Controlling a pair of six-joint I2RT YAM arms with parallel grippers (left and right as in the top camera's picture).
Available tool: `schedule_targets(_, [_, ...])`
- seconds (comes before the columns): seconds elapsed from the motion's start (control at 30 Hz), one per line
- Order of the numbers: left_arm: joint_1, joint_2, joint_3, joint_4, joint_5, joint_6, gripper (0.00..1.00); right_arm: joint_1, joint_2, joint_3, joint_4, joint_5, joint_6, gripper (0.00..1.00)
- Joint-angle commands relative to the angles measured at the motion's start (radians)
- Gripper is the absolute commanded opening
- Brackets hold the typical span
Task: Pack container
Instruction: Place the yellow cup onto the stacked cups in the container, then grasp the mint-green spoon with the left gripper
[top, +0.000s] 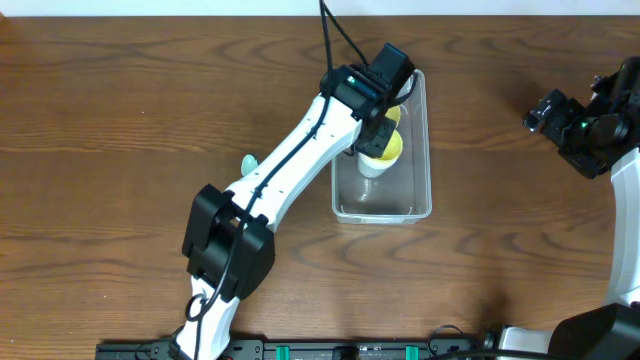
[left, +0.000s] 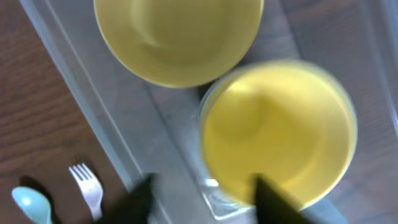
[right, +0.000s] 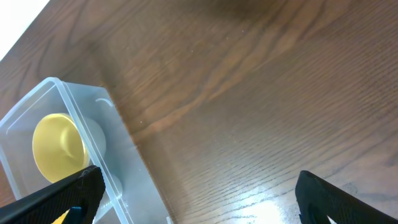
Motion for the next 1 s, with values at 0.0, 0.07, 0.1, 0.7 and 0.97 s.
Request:
schedule_targets(0.0, [0.004, -0.068, 0.036, -0.03, -0.023, -0.004, 0.86, -0.005, 0.003, 0.0, 0.0, -0.003, 0.009, 0.99])
schedule_targets(0.07, [0.008, -0.124, 0.048, -0.061, -0.04, -0.005, 0.87, -0.005, 0.003, 0.0, -0.001, -0.003, 0.009, 0.99])
schedule_targets(0.1, [0.014, -0.163, 0.05, -0.081, -0.068, -0.017, 0.88, -0.005, 0.003, 0.0, 0.0, -0.003, 0.009, 0.99])
schedule_targets(0.7, [0.453, -0.289, -0.396, -0.071, -0.021, -0.019, 0.98, -0.005, 0.003, 0.0, -0.001, -0.003, 0.009, 0.99])
schedule_targets(0.97, [0.51, -0.252, -0.715, 0.192, 0.019, 0.036, 0.92, -0.005, 0.003, 0.0, -0.001, -0.003, 0.009, 0.99])
